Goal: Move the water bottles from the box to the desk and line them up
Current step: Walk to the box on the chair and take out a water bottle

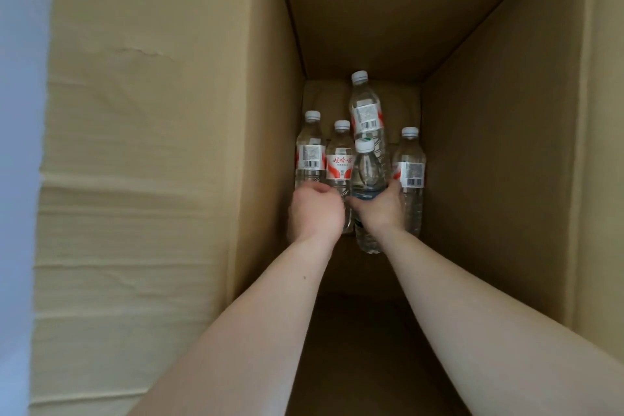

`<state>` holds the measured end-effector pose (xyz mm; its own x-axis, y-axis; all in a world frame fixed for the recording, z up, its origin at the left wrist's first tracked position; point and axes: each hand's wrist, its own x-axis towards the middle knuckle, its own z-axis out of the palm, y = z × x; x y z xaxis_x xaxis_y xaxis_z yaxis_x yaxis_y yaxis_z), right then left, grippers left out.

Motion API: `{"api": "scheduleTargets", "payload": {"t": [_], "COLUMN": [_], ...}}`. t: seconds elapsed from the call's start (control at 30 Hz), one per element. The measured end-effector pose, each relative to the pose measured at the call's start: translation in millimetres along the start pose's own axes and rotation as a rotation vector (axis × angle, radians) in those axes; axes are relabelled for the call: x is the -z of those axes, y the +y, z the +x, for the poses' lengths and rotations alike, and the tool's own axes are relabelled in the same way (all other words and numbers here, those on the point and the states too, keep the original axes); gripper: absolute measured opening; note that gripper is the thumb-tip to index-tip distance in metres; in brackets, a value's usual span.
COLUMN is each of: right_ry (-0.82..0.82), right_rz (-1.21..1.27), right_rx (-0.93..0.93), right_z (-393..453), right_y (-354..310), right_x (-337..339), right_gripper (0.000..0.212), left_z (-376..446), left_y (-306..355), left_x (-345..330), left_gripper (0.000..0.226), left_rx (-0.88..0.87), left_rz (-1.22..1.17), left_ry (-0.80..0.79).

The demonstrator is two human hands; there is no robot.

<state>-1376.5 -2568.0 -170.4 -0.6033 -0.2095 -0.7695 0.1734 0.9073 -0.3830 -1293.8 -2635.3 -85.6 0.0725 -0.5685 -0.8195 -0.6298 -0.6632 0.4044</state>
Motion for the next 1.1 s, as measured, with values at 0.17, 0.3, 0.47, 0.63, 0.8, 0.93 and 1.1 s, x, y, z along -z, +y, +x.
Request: {"api": "scheduleTargets", "payload": {"t": [0.17, 0.3, 0.47, 0.63, 0.8, 0.93, 1.1], "right_ry": [0.047, 0.050, 0.046, 0.028, -0.013, -0.039, -0.045], "right_rz": [0.011, -0.036, -0.043, 0.018, 0.123, 0.202, 0.270], "right_rx": [0.034, 0.059, 0.107, 0.099, 0.145, 0.191, 0.268], "right_z": [2.7, 0.0, -10.1, -29.0, -64.5, -102.9, -149.7], "right_y": [5.0, 4.1, 1.6, -2.7, -2.5, -3.2, -8.7], "right_x": [-7.9, -7.4, 3.3, 25.9, 49.0, 65.5, 84.9], "right_gripper": [0.087, 0.082, 0.078, 0.076, 0.072, 0.074, 0.072], "left_z": [2.5, 1.3, -5.4, -23.8, -51.4, -78.7, -106.9], "left_y": [-6.3, -6.3, -6.8, -7.4, -7.1, -10.7, -14.1], "left_x": [-1.2, 0.3, 3.9, 12.6, 26.5, 39.6, 61.9], "left_gripper": [0.011, 0.010, 0.014, 0.016, 0.013, 0.016, 0.019], "left_rx": [-0.001, -0.021, -0.047, -0.088, -0.154, -0.224, -0.317], "left_rz": [0.004, 0.029, 0.056, 0.065, 0.071, 0.084, 0.088], "left_ry": [0.015, 0.009, -0.008, -0.066, -0.103, -0.128, -0.155]}}
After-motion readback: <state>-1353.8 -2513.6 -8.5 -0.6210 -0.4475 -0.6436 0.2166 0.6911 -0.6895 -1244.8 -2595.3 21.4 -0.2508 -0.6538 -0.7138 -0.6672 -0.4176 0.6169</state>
